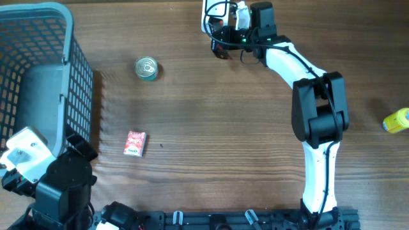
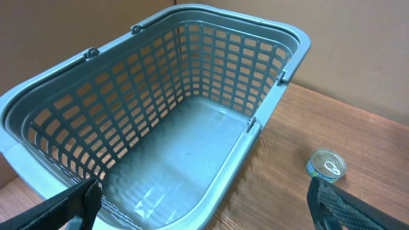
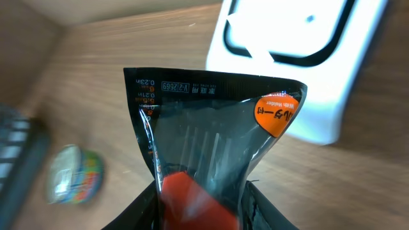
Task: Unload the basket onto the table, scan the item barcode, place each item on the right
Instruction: 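Hold the pack's barcode side under the white scanner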
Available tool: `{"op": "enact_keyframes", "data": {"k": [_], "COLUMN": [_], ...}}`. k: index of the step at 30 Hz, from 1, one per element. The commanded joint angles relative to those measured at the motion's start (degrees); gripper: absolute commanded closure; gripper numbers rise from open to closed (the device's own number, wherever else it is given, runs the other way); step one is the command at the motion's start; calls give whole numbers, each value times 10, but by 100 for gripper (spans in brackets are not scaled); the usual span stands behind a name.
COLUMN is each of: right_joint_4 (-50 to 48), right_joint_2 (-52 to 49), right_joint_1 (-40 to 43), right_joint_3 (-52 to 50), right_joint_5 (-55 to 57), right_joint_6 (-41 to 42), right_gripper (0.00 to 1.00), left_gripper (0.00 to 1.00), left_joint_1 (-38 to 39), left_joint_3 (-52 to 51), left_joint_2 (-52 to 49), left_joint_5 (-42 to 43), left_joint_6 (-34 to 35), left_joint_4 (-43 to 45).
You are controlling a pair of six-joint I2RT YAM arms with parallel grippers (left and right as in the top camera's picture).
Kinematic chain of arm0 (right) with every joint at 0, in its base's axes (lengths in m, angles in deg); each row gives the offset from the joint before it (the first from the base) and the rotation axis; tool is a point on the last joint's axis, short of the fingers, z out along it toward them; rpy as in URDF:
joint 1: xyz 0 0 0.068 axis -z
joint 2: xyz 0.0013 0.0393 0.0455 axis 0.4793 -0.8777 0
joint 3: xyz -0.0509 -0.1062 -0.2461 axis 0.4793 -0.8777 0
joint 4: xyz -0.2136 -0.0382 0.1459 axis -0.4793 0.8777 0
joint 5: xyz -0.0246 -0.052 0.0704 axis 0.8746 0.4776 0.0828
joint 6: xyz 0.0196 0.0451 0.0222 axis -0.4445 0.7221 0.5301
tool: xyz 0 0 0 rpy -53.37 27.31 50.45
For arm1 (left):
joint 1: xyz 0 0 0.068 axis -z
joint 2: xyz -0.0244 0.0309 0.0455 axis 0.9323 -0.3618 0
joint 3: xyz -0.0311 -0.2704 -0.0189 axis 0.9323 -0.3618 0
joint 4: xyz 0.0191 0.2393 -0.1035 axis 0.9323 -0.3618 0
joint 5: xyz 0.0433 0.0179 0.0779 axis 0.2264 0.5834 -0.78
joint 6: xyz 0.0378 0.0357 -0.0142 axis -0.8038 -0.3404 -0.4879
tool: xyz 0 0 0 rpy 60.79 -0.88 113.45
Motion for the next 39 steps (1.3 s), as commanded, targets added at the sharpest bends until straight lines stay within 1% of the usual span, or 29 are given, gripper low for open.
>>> {"op": "enact_keyframes", "data": {"k": [1,4,9,12,19,24,30,34,39], "right_joint_4": [-11,-12,-29,-58,-135,-191,-287,-304,-297], "right_joint_2": [-3,-3,-3,-3,-10,-18,-45,-76,-119], "right_joint_1": [-12,-29,-73,-88,-80,-70,-70,-70,-70], "right_joint_3": [16,36,67,67,67,67,68,88,145], "right_joint_5": [66,89,223,263,281,295,312,329,329], "right_joint_6": [-77,-110,-175,-196,-194,-176,-163,-149,-146], "right_gripper": [95,95,96,96,96,96,95,96,95], "left_gripper": [0,0,0,0,0,0,0,0,0], "left_joint_1": [-3,-2,-3,-3,-3,-3,-2,-2,-3], "left_joint_3": [6,6,6,6,6,6,6,5,-5], "left_joint_2": [0,0,0,0,0,0,-1,-2,-5], "left_joint_5": [10,16,16,16,36,41,41,41,41], "left_joint_6": [2,2,2,2,2,2,2,2,2], "left_joint_4": [2,2,2,2,2,2,1,2,1]}}
